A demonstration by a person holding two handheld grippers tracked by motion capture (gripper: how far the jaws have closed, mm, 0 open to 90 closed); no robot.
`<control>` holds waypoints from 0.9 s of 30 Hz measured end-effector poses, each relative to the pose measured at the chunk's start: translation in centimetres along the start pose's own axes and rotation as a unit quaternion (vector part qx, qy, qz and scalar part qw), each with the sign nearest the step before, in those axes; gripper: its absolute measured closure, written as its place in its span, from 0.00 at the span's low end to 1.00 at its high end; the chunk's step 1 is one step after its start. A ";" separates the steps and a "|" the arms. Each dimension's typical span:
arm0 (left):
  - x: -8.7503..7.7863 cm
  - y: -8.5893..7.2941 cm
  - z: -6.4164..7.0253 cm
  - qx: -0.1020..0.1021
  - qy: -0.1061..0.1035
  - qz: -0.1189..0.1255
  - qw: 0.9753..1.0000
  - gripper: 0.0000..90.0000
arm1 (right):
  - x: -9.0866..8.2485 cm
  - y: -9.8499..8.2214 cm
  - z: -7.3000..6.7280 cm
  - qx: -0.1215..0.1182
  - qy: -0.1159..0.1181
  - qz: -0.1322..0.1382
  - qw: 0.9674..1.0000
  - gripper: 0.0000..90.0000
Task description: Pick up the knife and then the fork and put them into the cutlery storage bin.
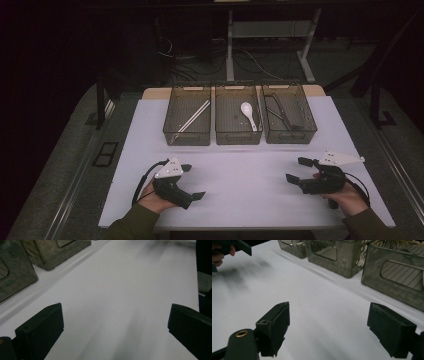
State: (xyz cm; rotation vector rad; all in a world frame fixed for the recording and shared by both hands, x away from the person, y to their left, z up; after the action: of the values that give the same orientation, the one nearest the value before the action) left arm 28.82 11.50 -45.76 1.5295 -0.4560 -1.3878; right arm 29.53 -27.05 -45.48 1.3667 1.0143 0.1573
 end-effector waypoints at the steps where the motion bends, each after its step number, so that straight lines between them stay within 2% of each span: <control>1: 0.0 0.0 0.0 0.001 0.000 0.000 1.000 0.00 | 0.0 -0.1 0.0 -0.002 0.000 -0.001 1.000 0.20; 12: 0.0 0.0 0.1 0.001 -0.001 0.002 1.000 0.00 | 0.1 -1.3 -0.4 -0.004 0.014 -0.011 1.000 0.16; 27: 0.0 0.0 0.1 0.001 0.000 0.002 1.000 0.00 | 0.1 -1.6 -0.5 -0.008 0.010 -0.013 1.000 0.16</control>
State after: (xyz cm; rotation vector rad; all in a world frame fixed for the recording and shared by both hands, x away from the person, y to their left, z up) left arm 28.75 11.45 -45.74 1.5291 -0.4591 -1.3841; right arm 28.53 -27.07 -46.78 1.3381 1.0455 0.1599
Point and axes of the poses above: each handheld gripper's, and its own axes: x roughly forward along the jaws, y roughly out of its top, z roughly to its right, the point moved 5 cm from there along x, roughly forward along the jaws, and after that the axes turned 4 degrees about -y, right-handed, at the moved point
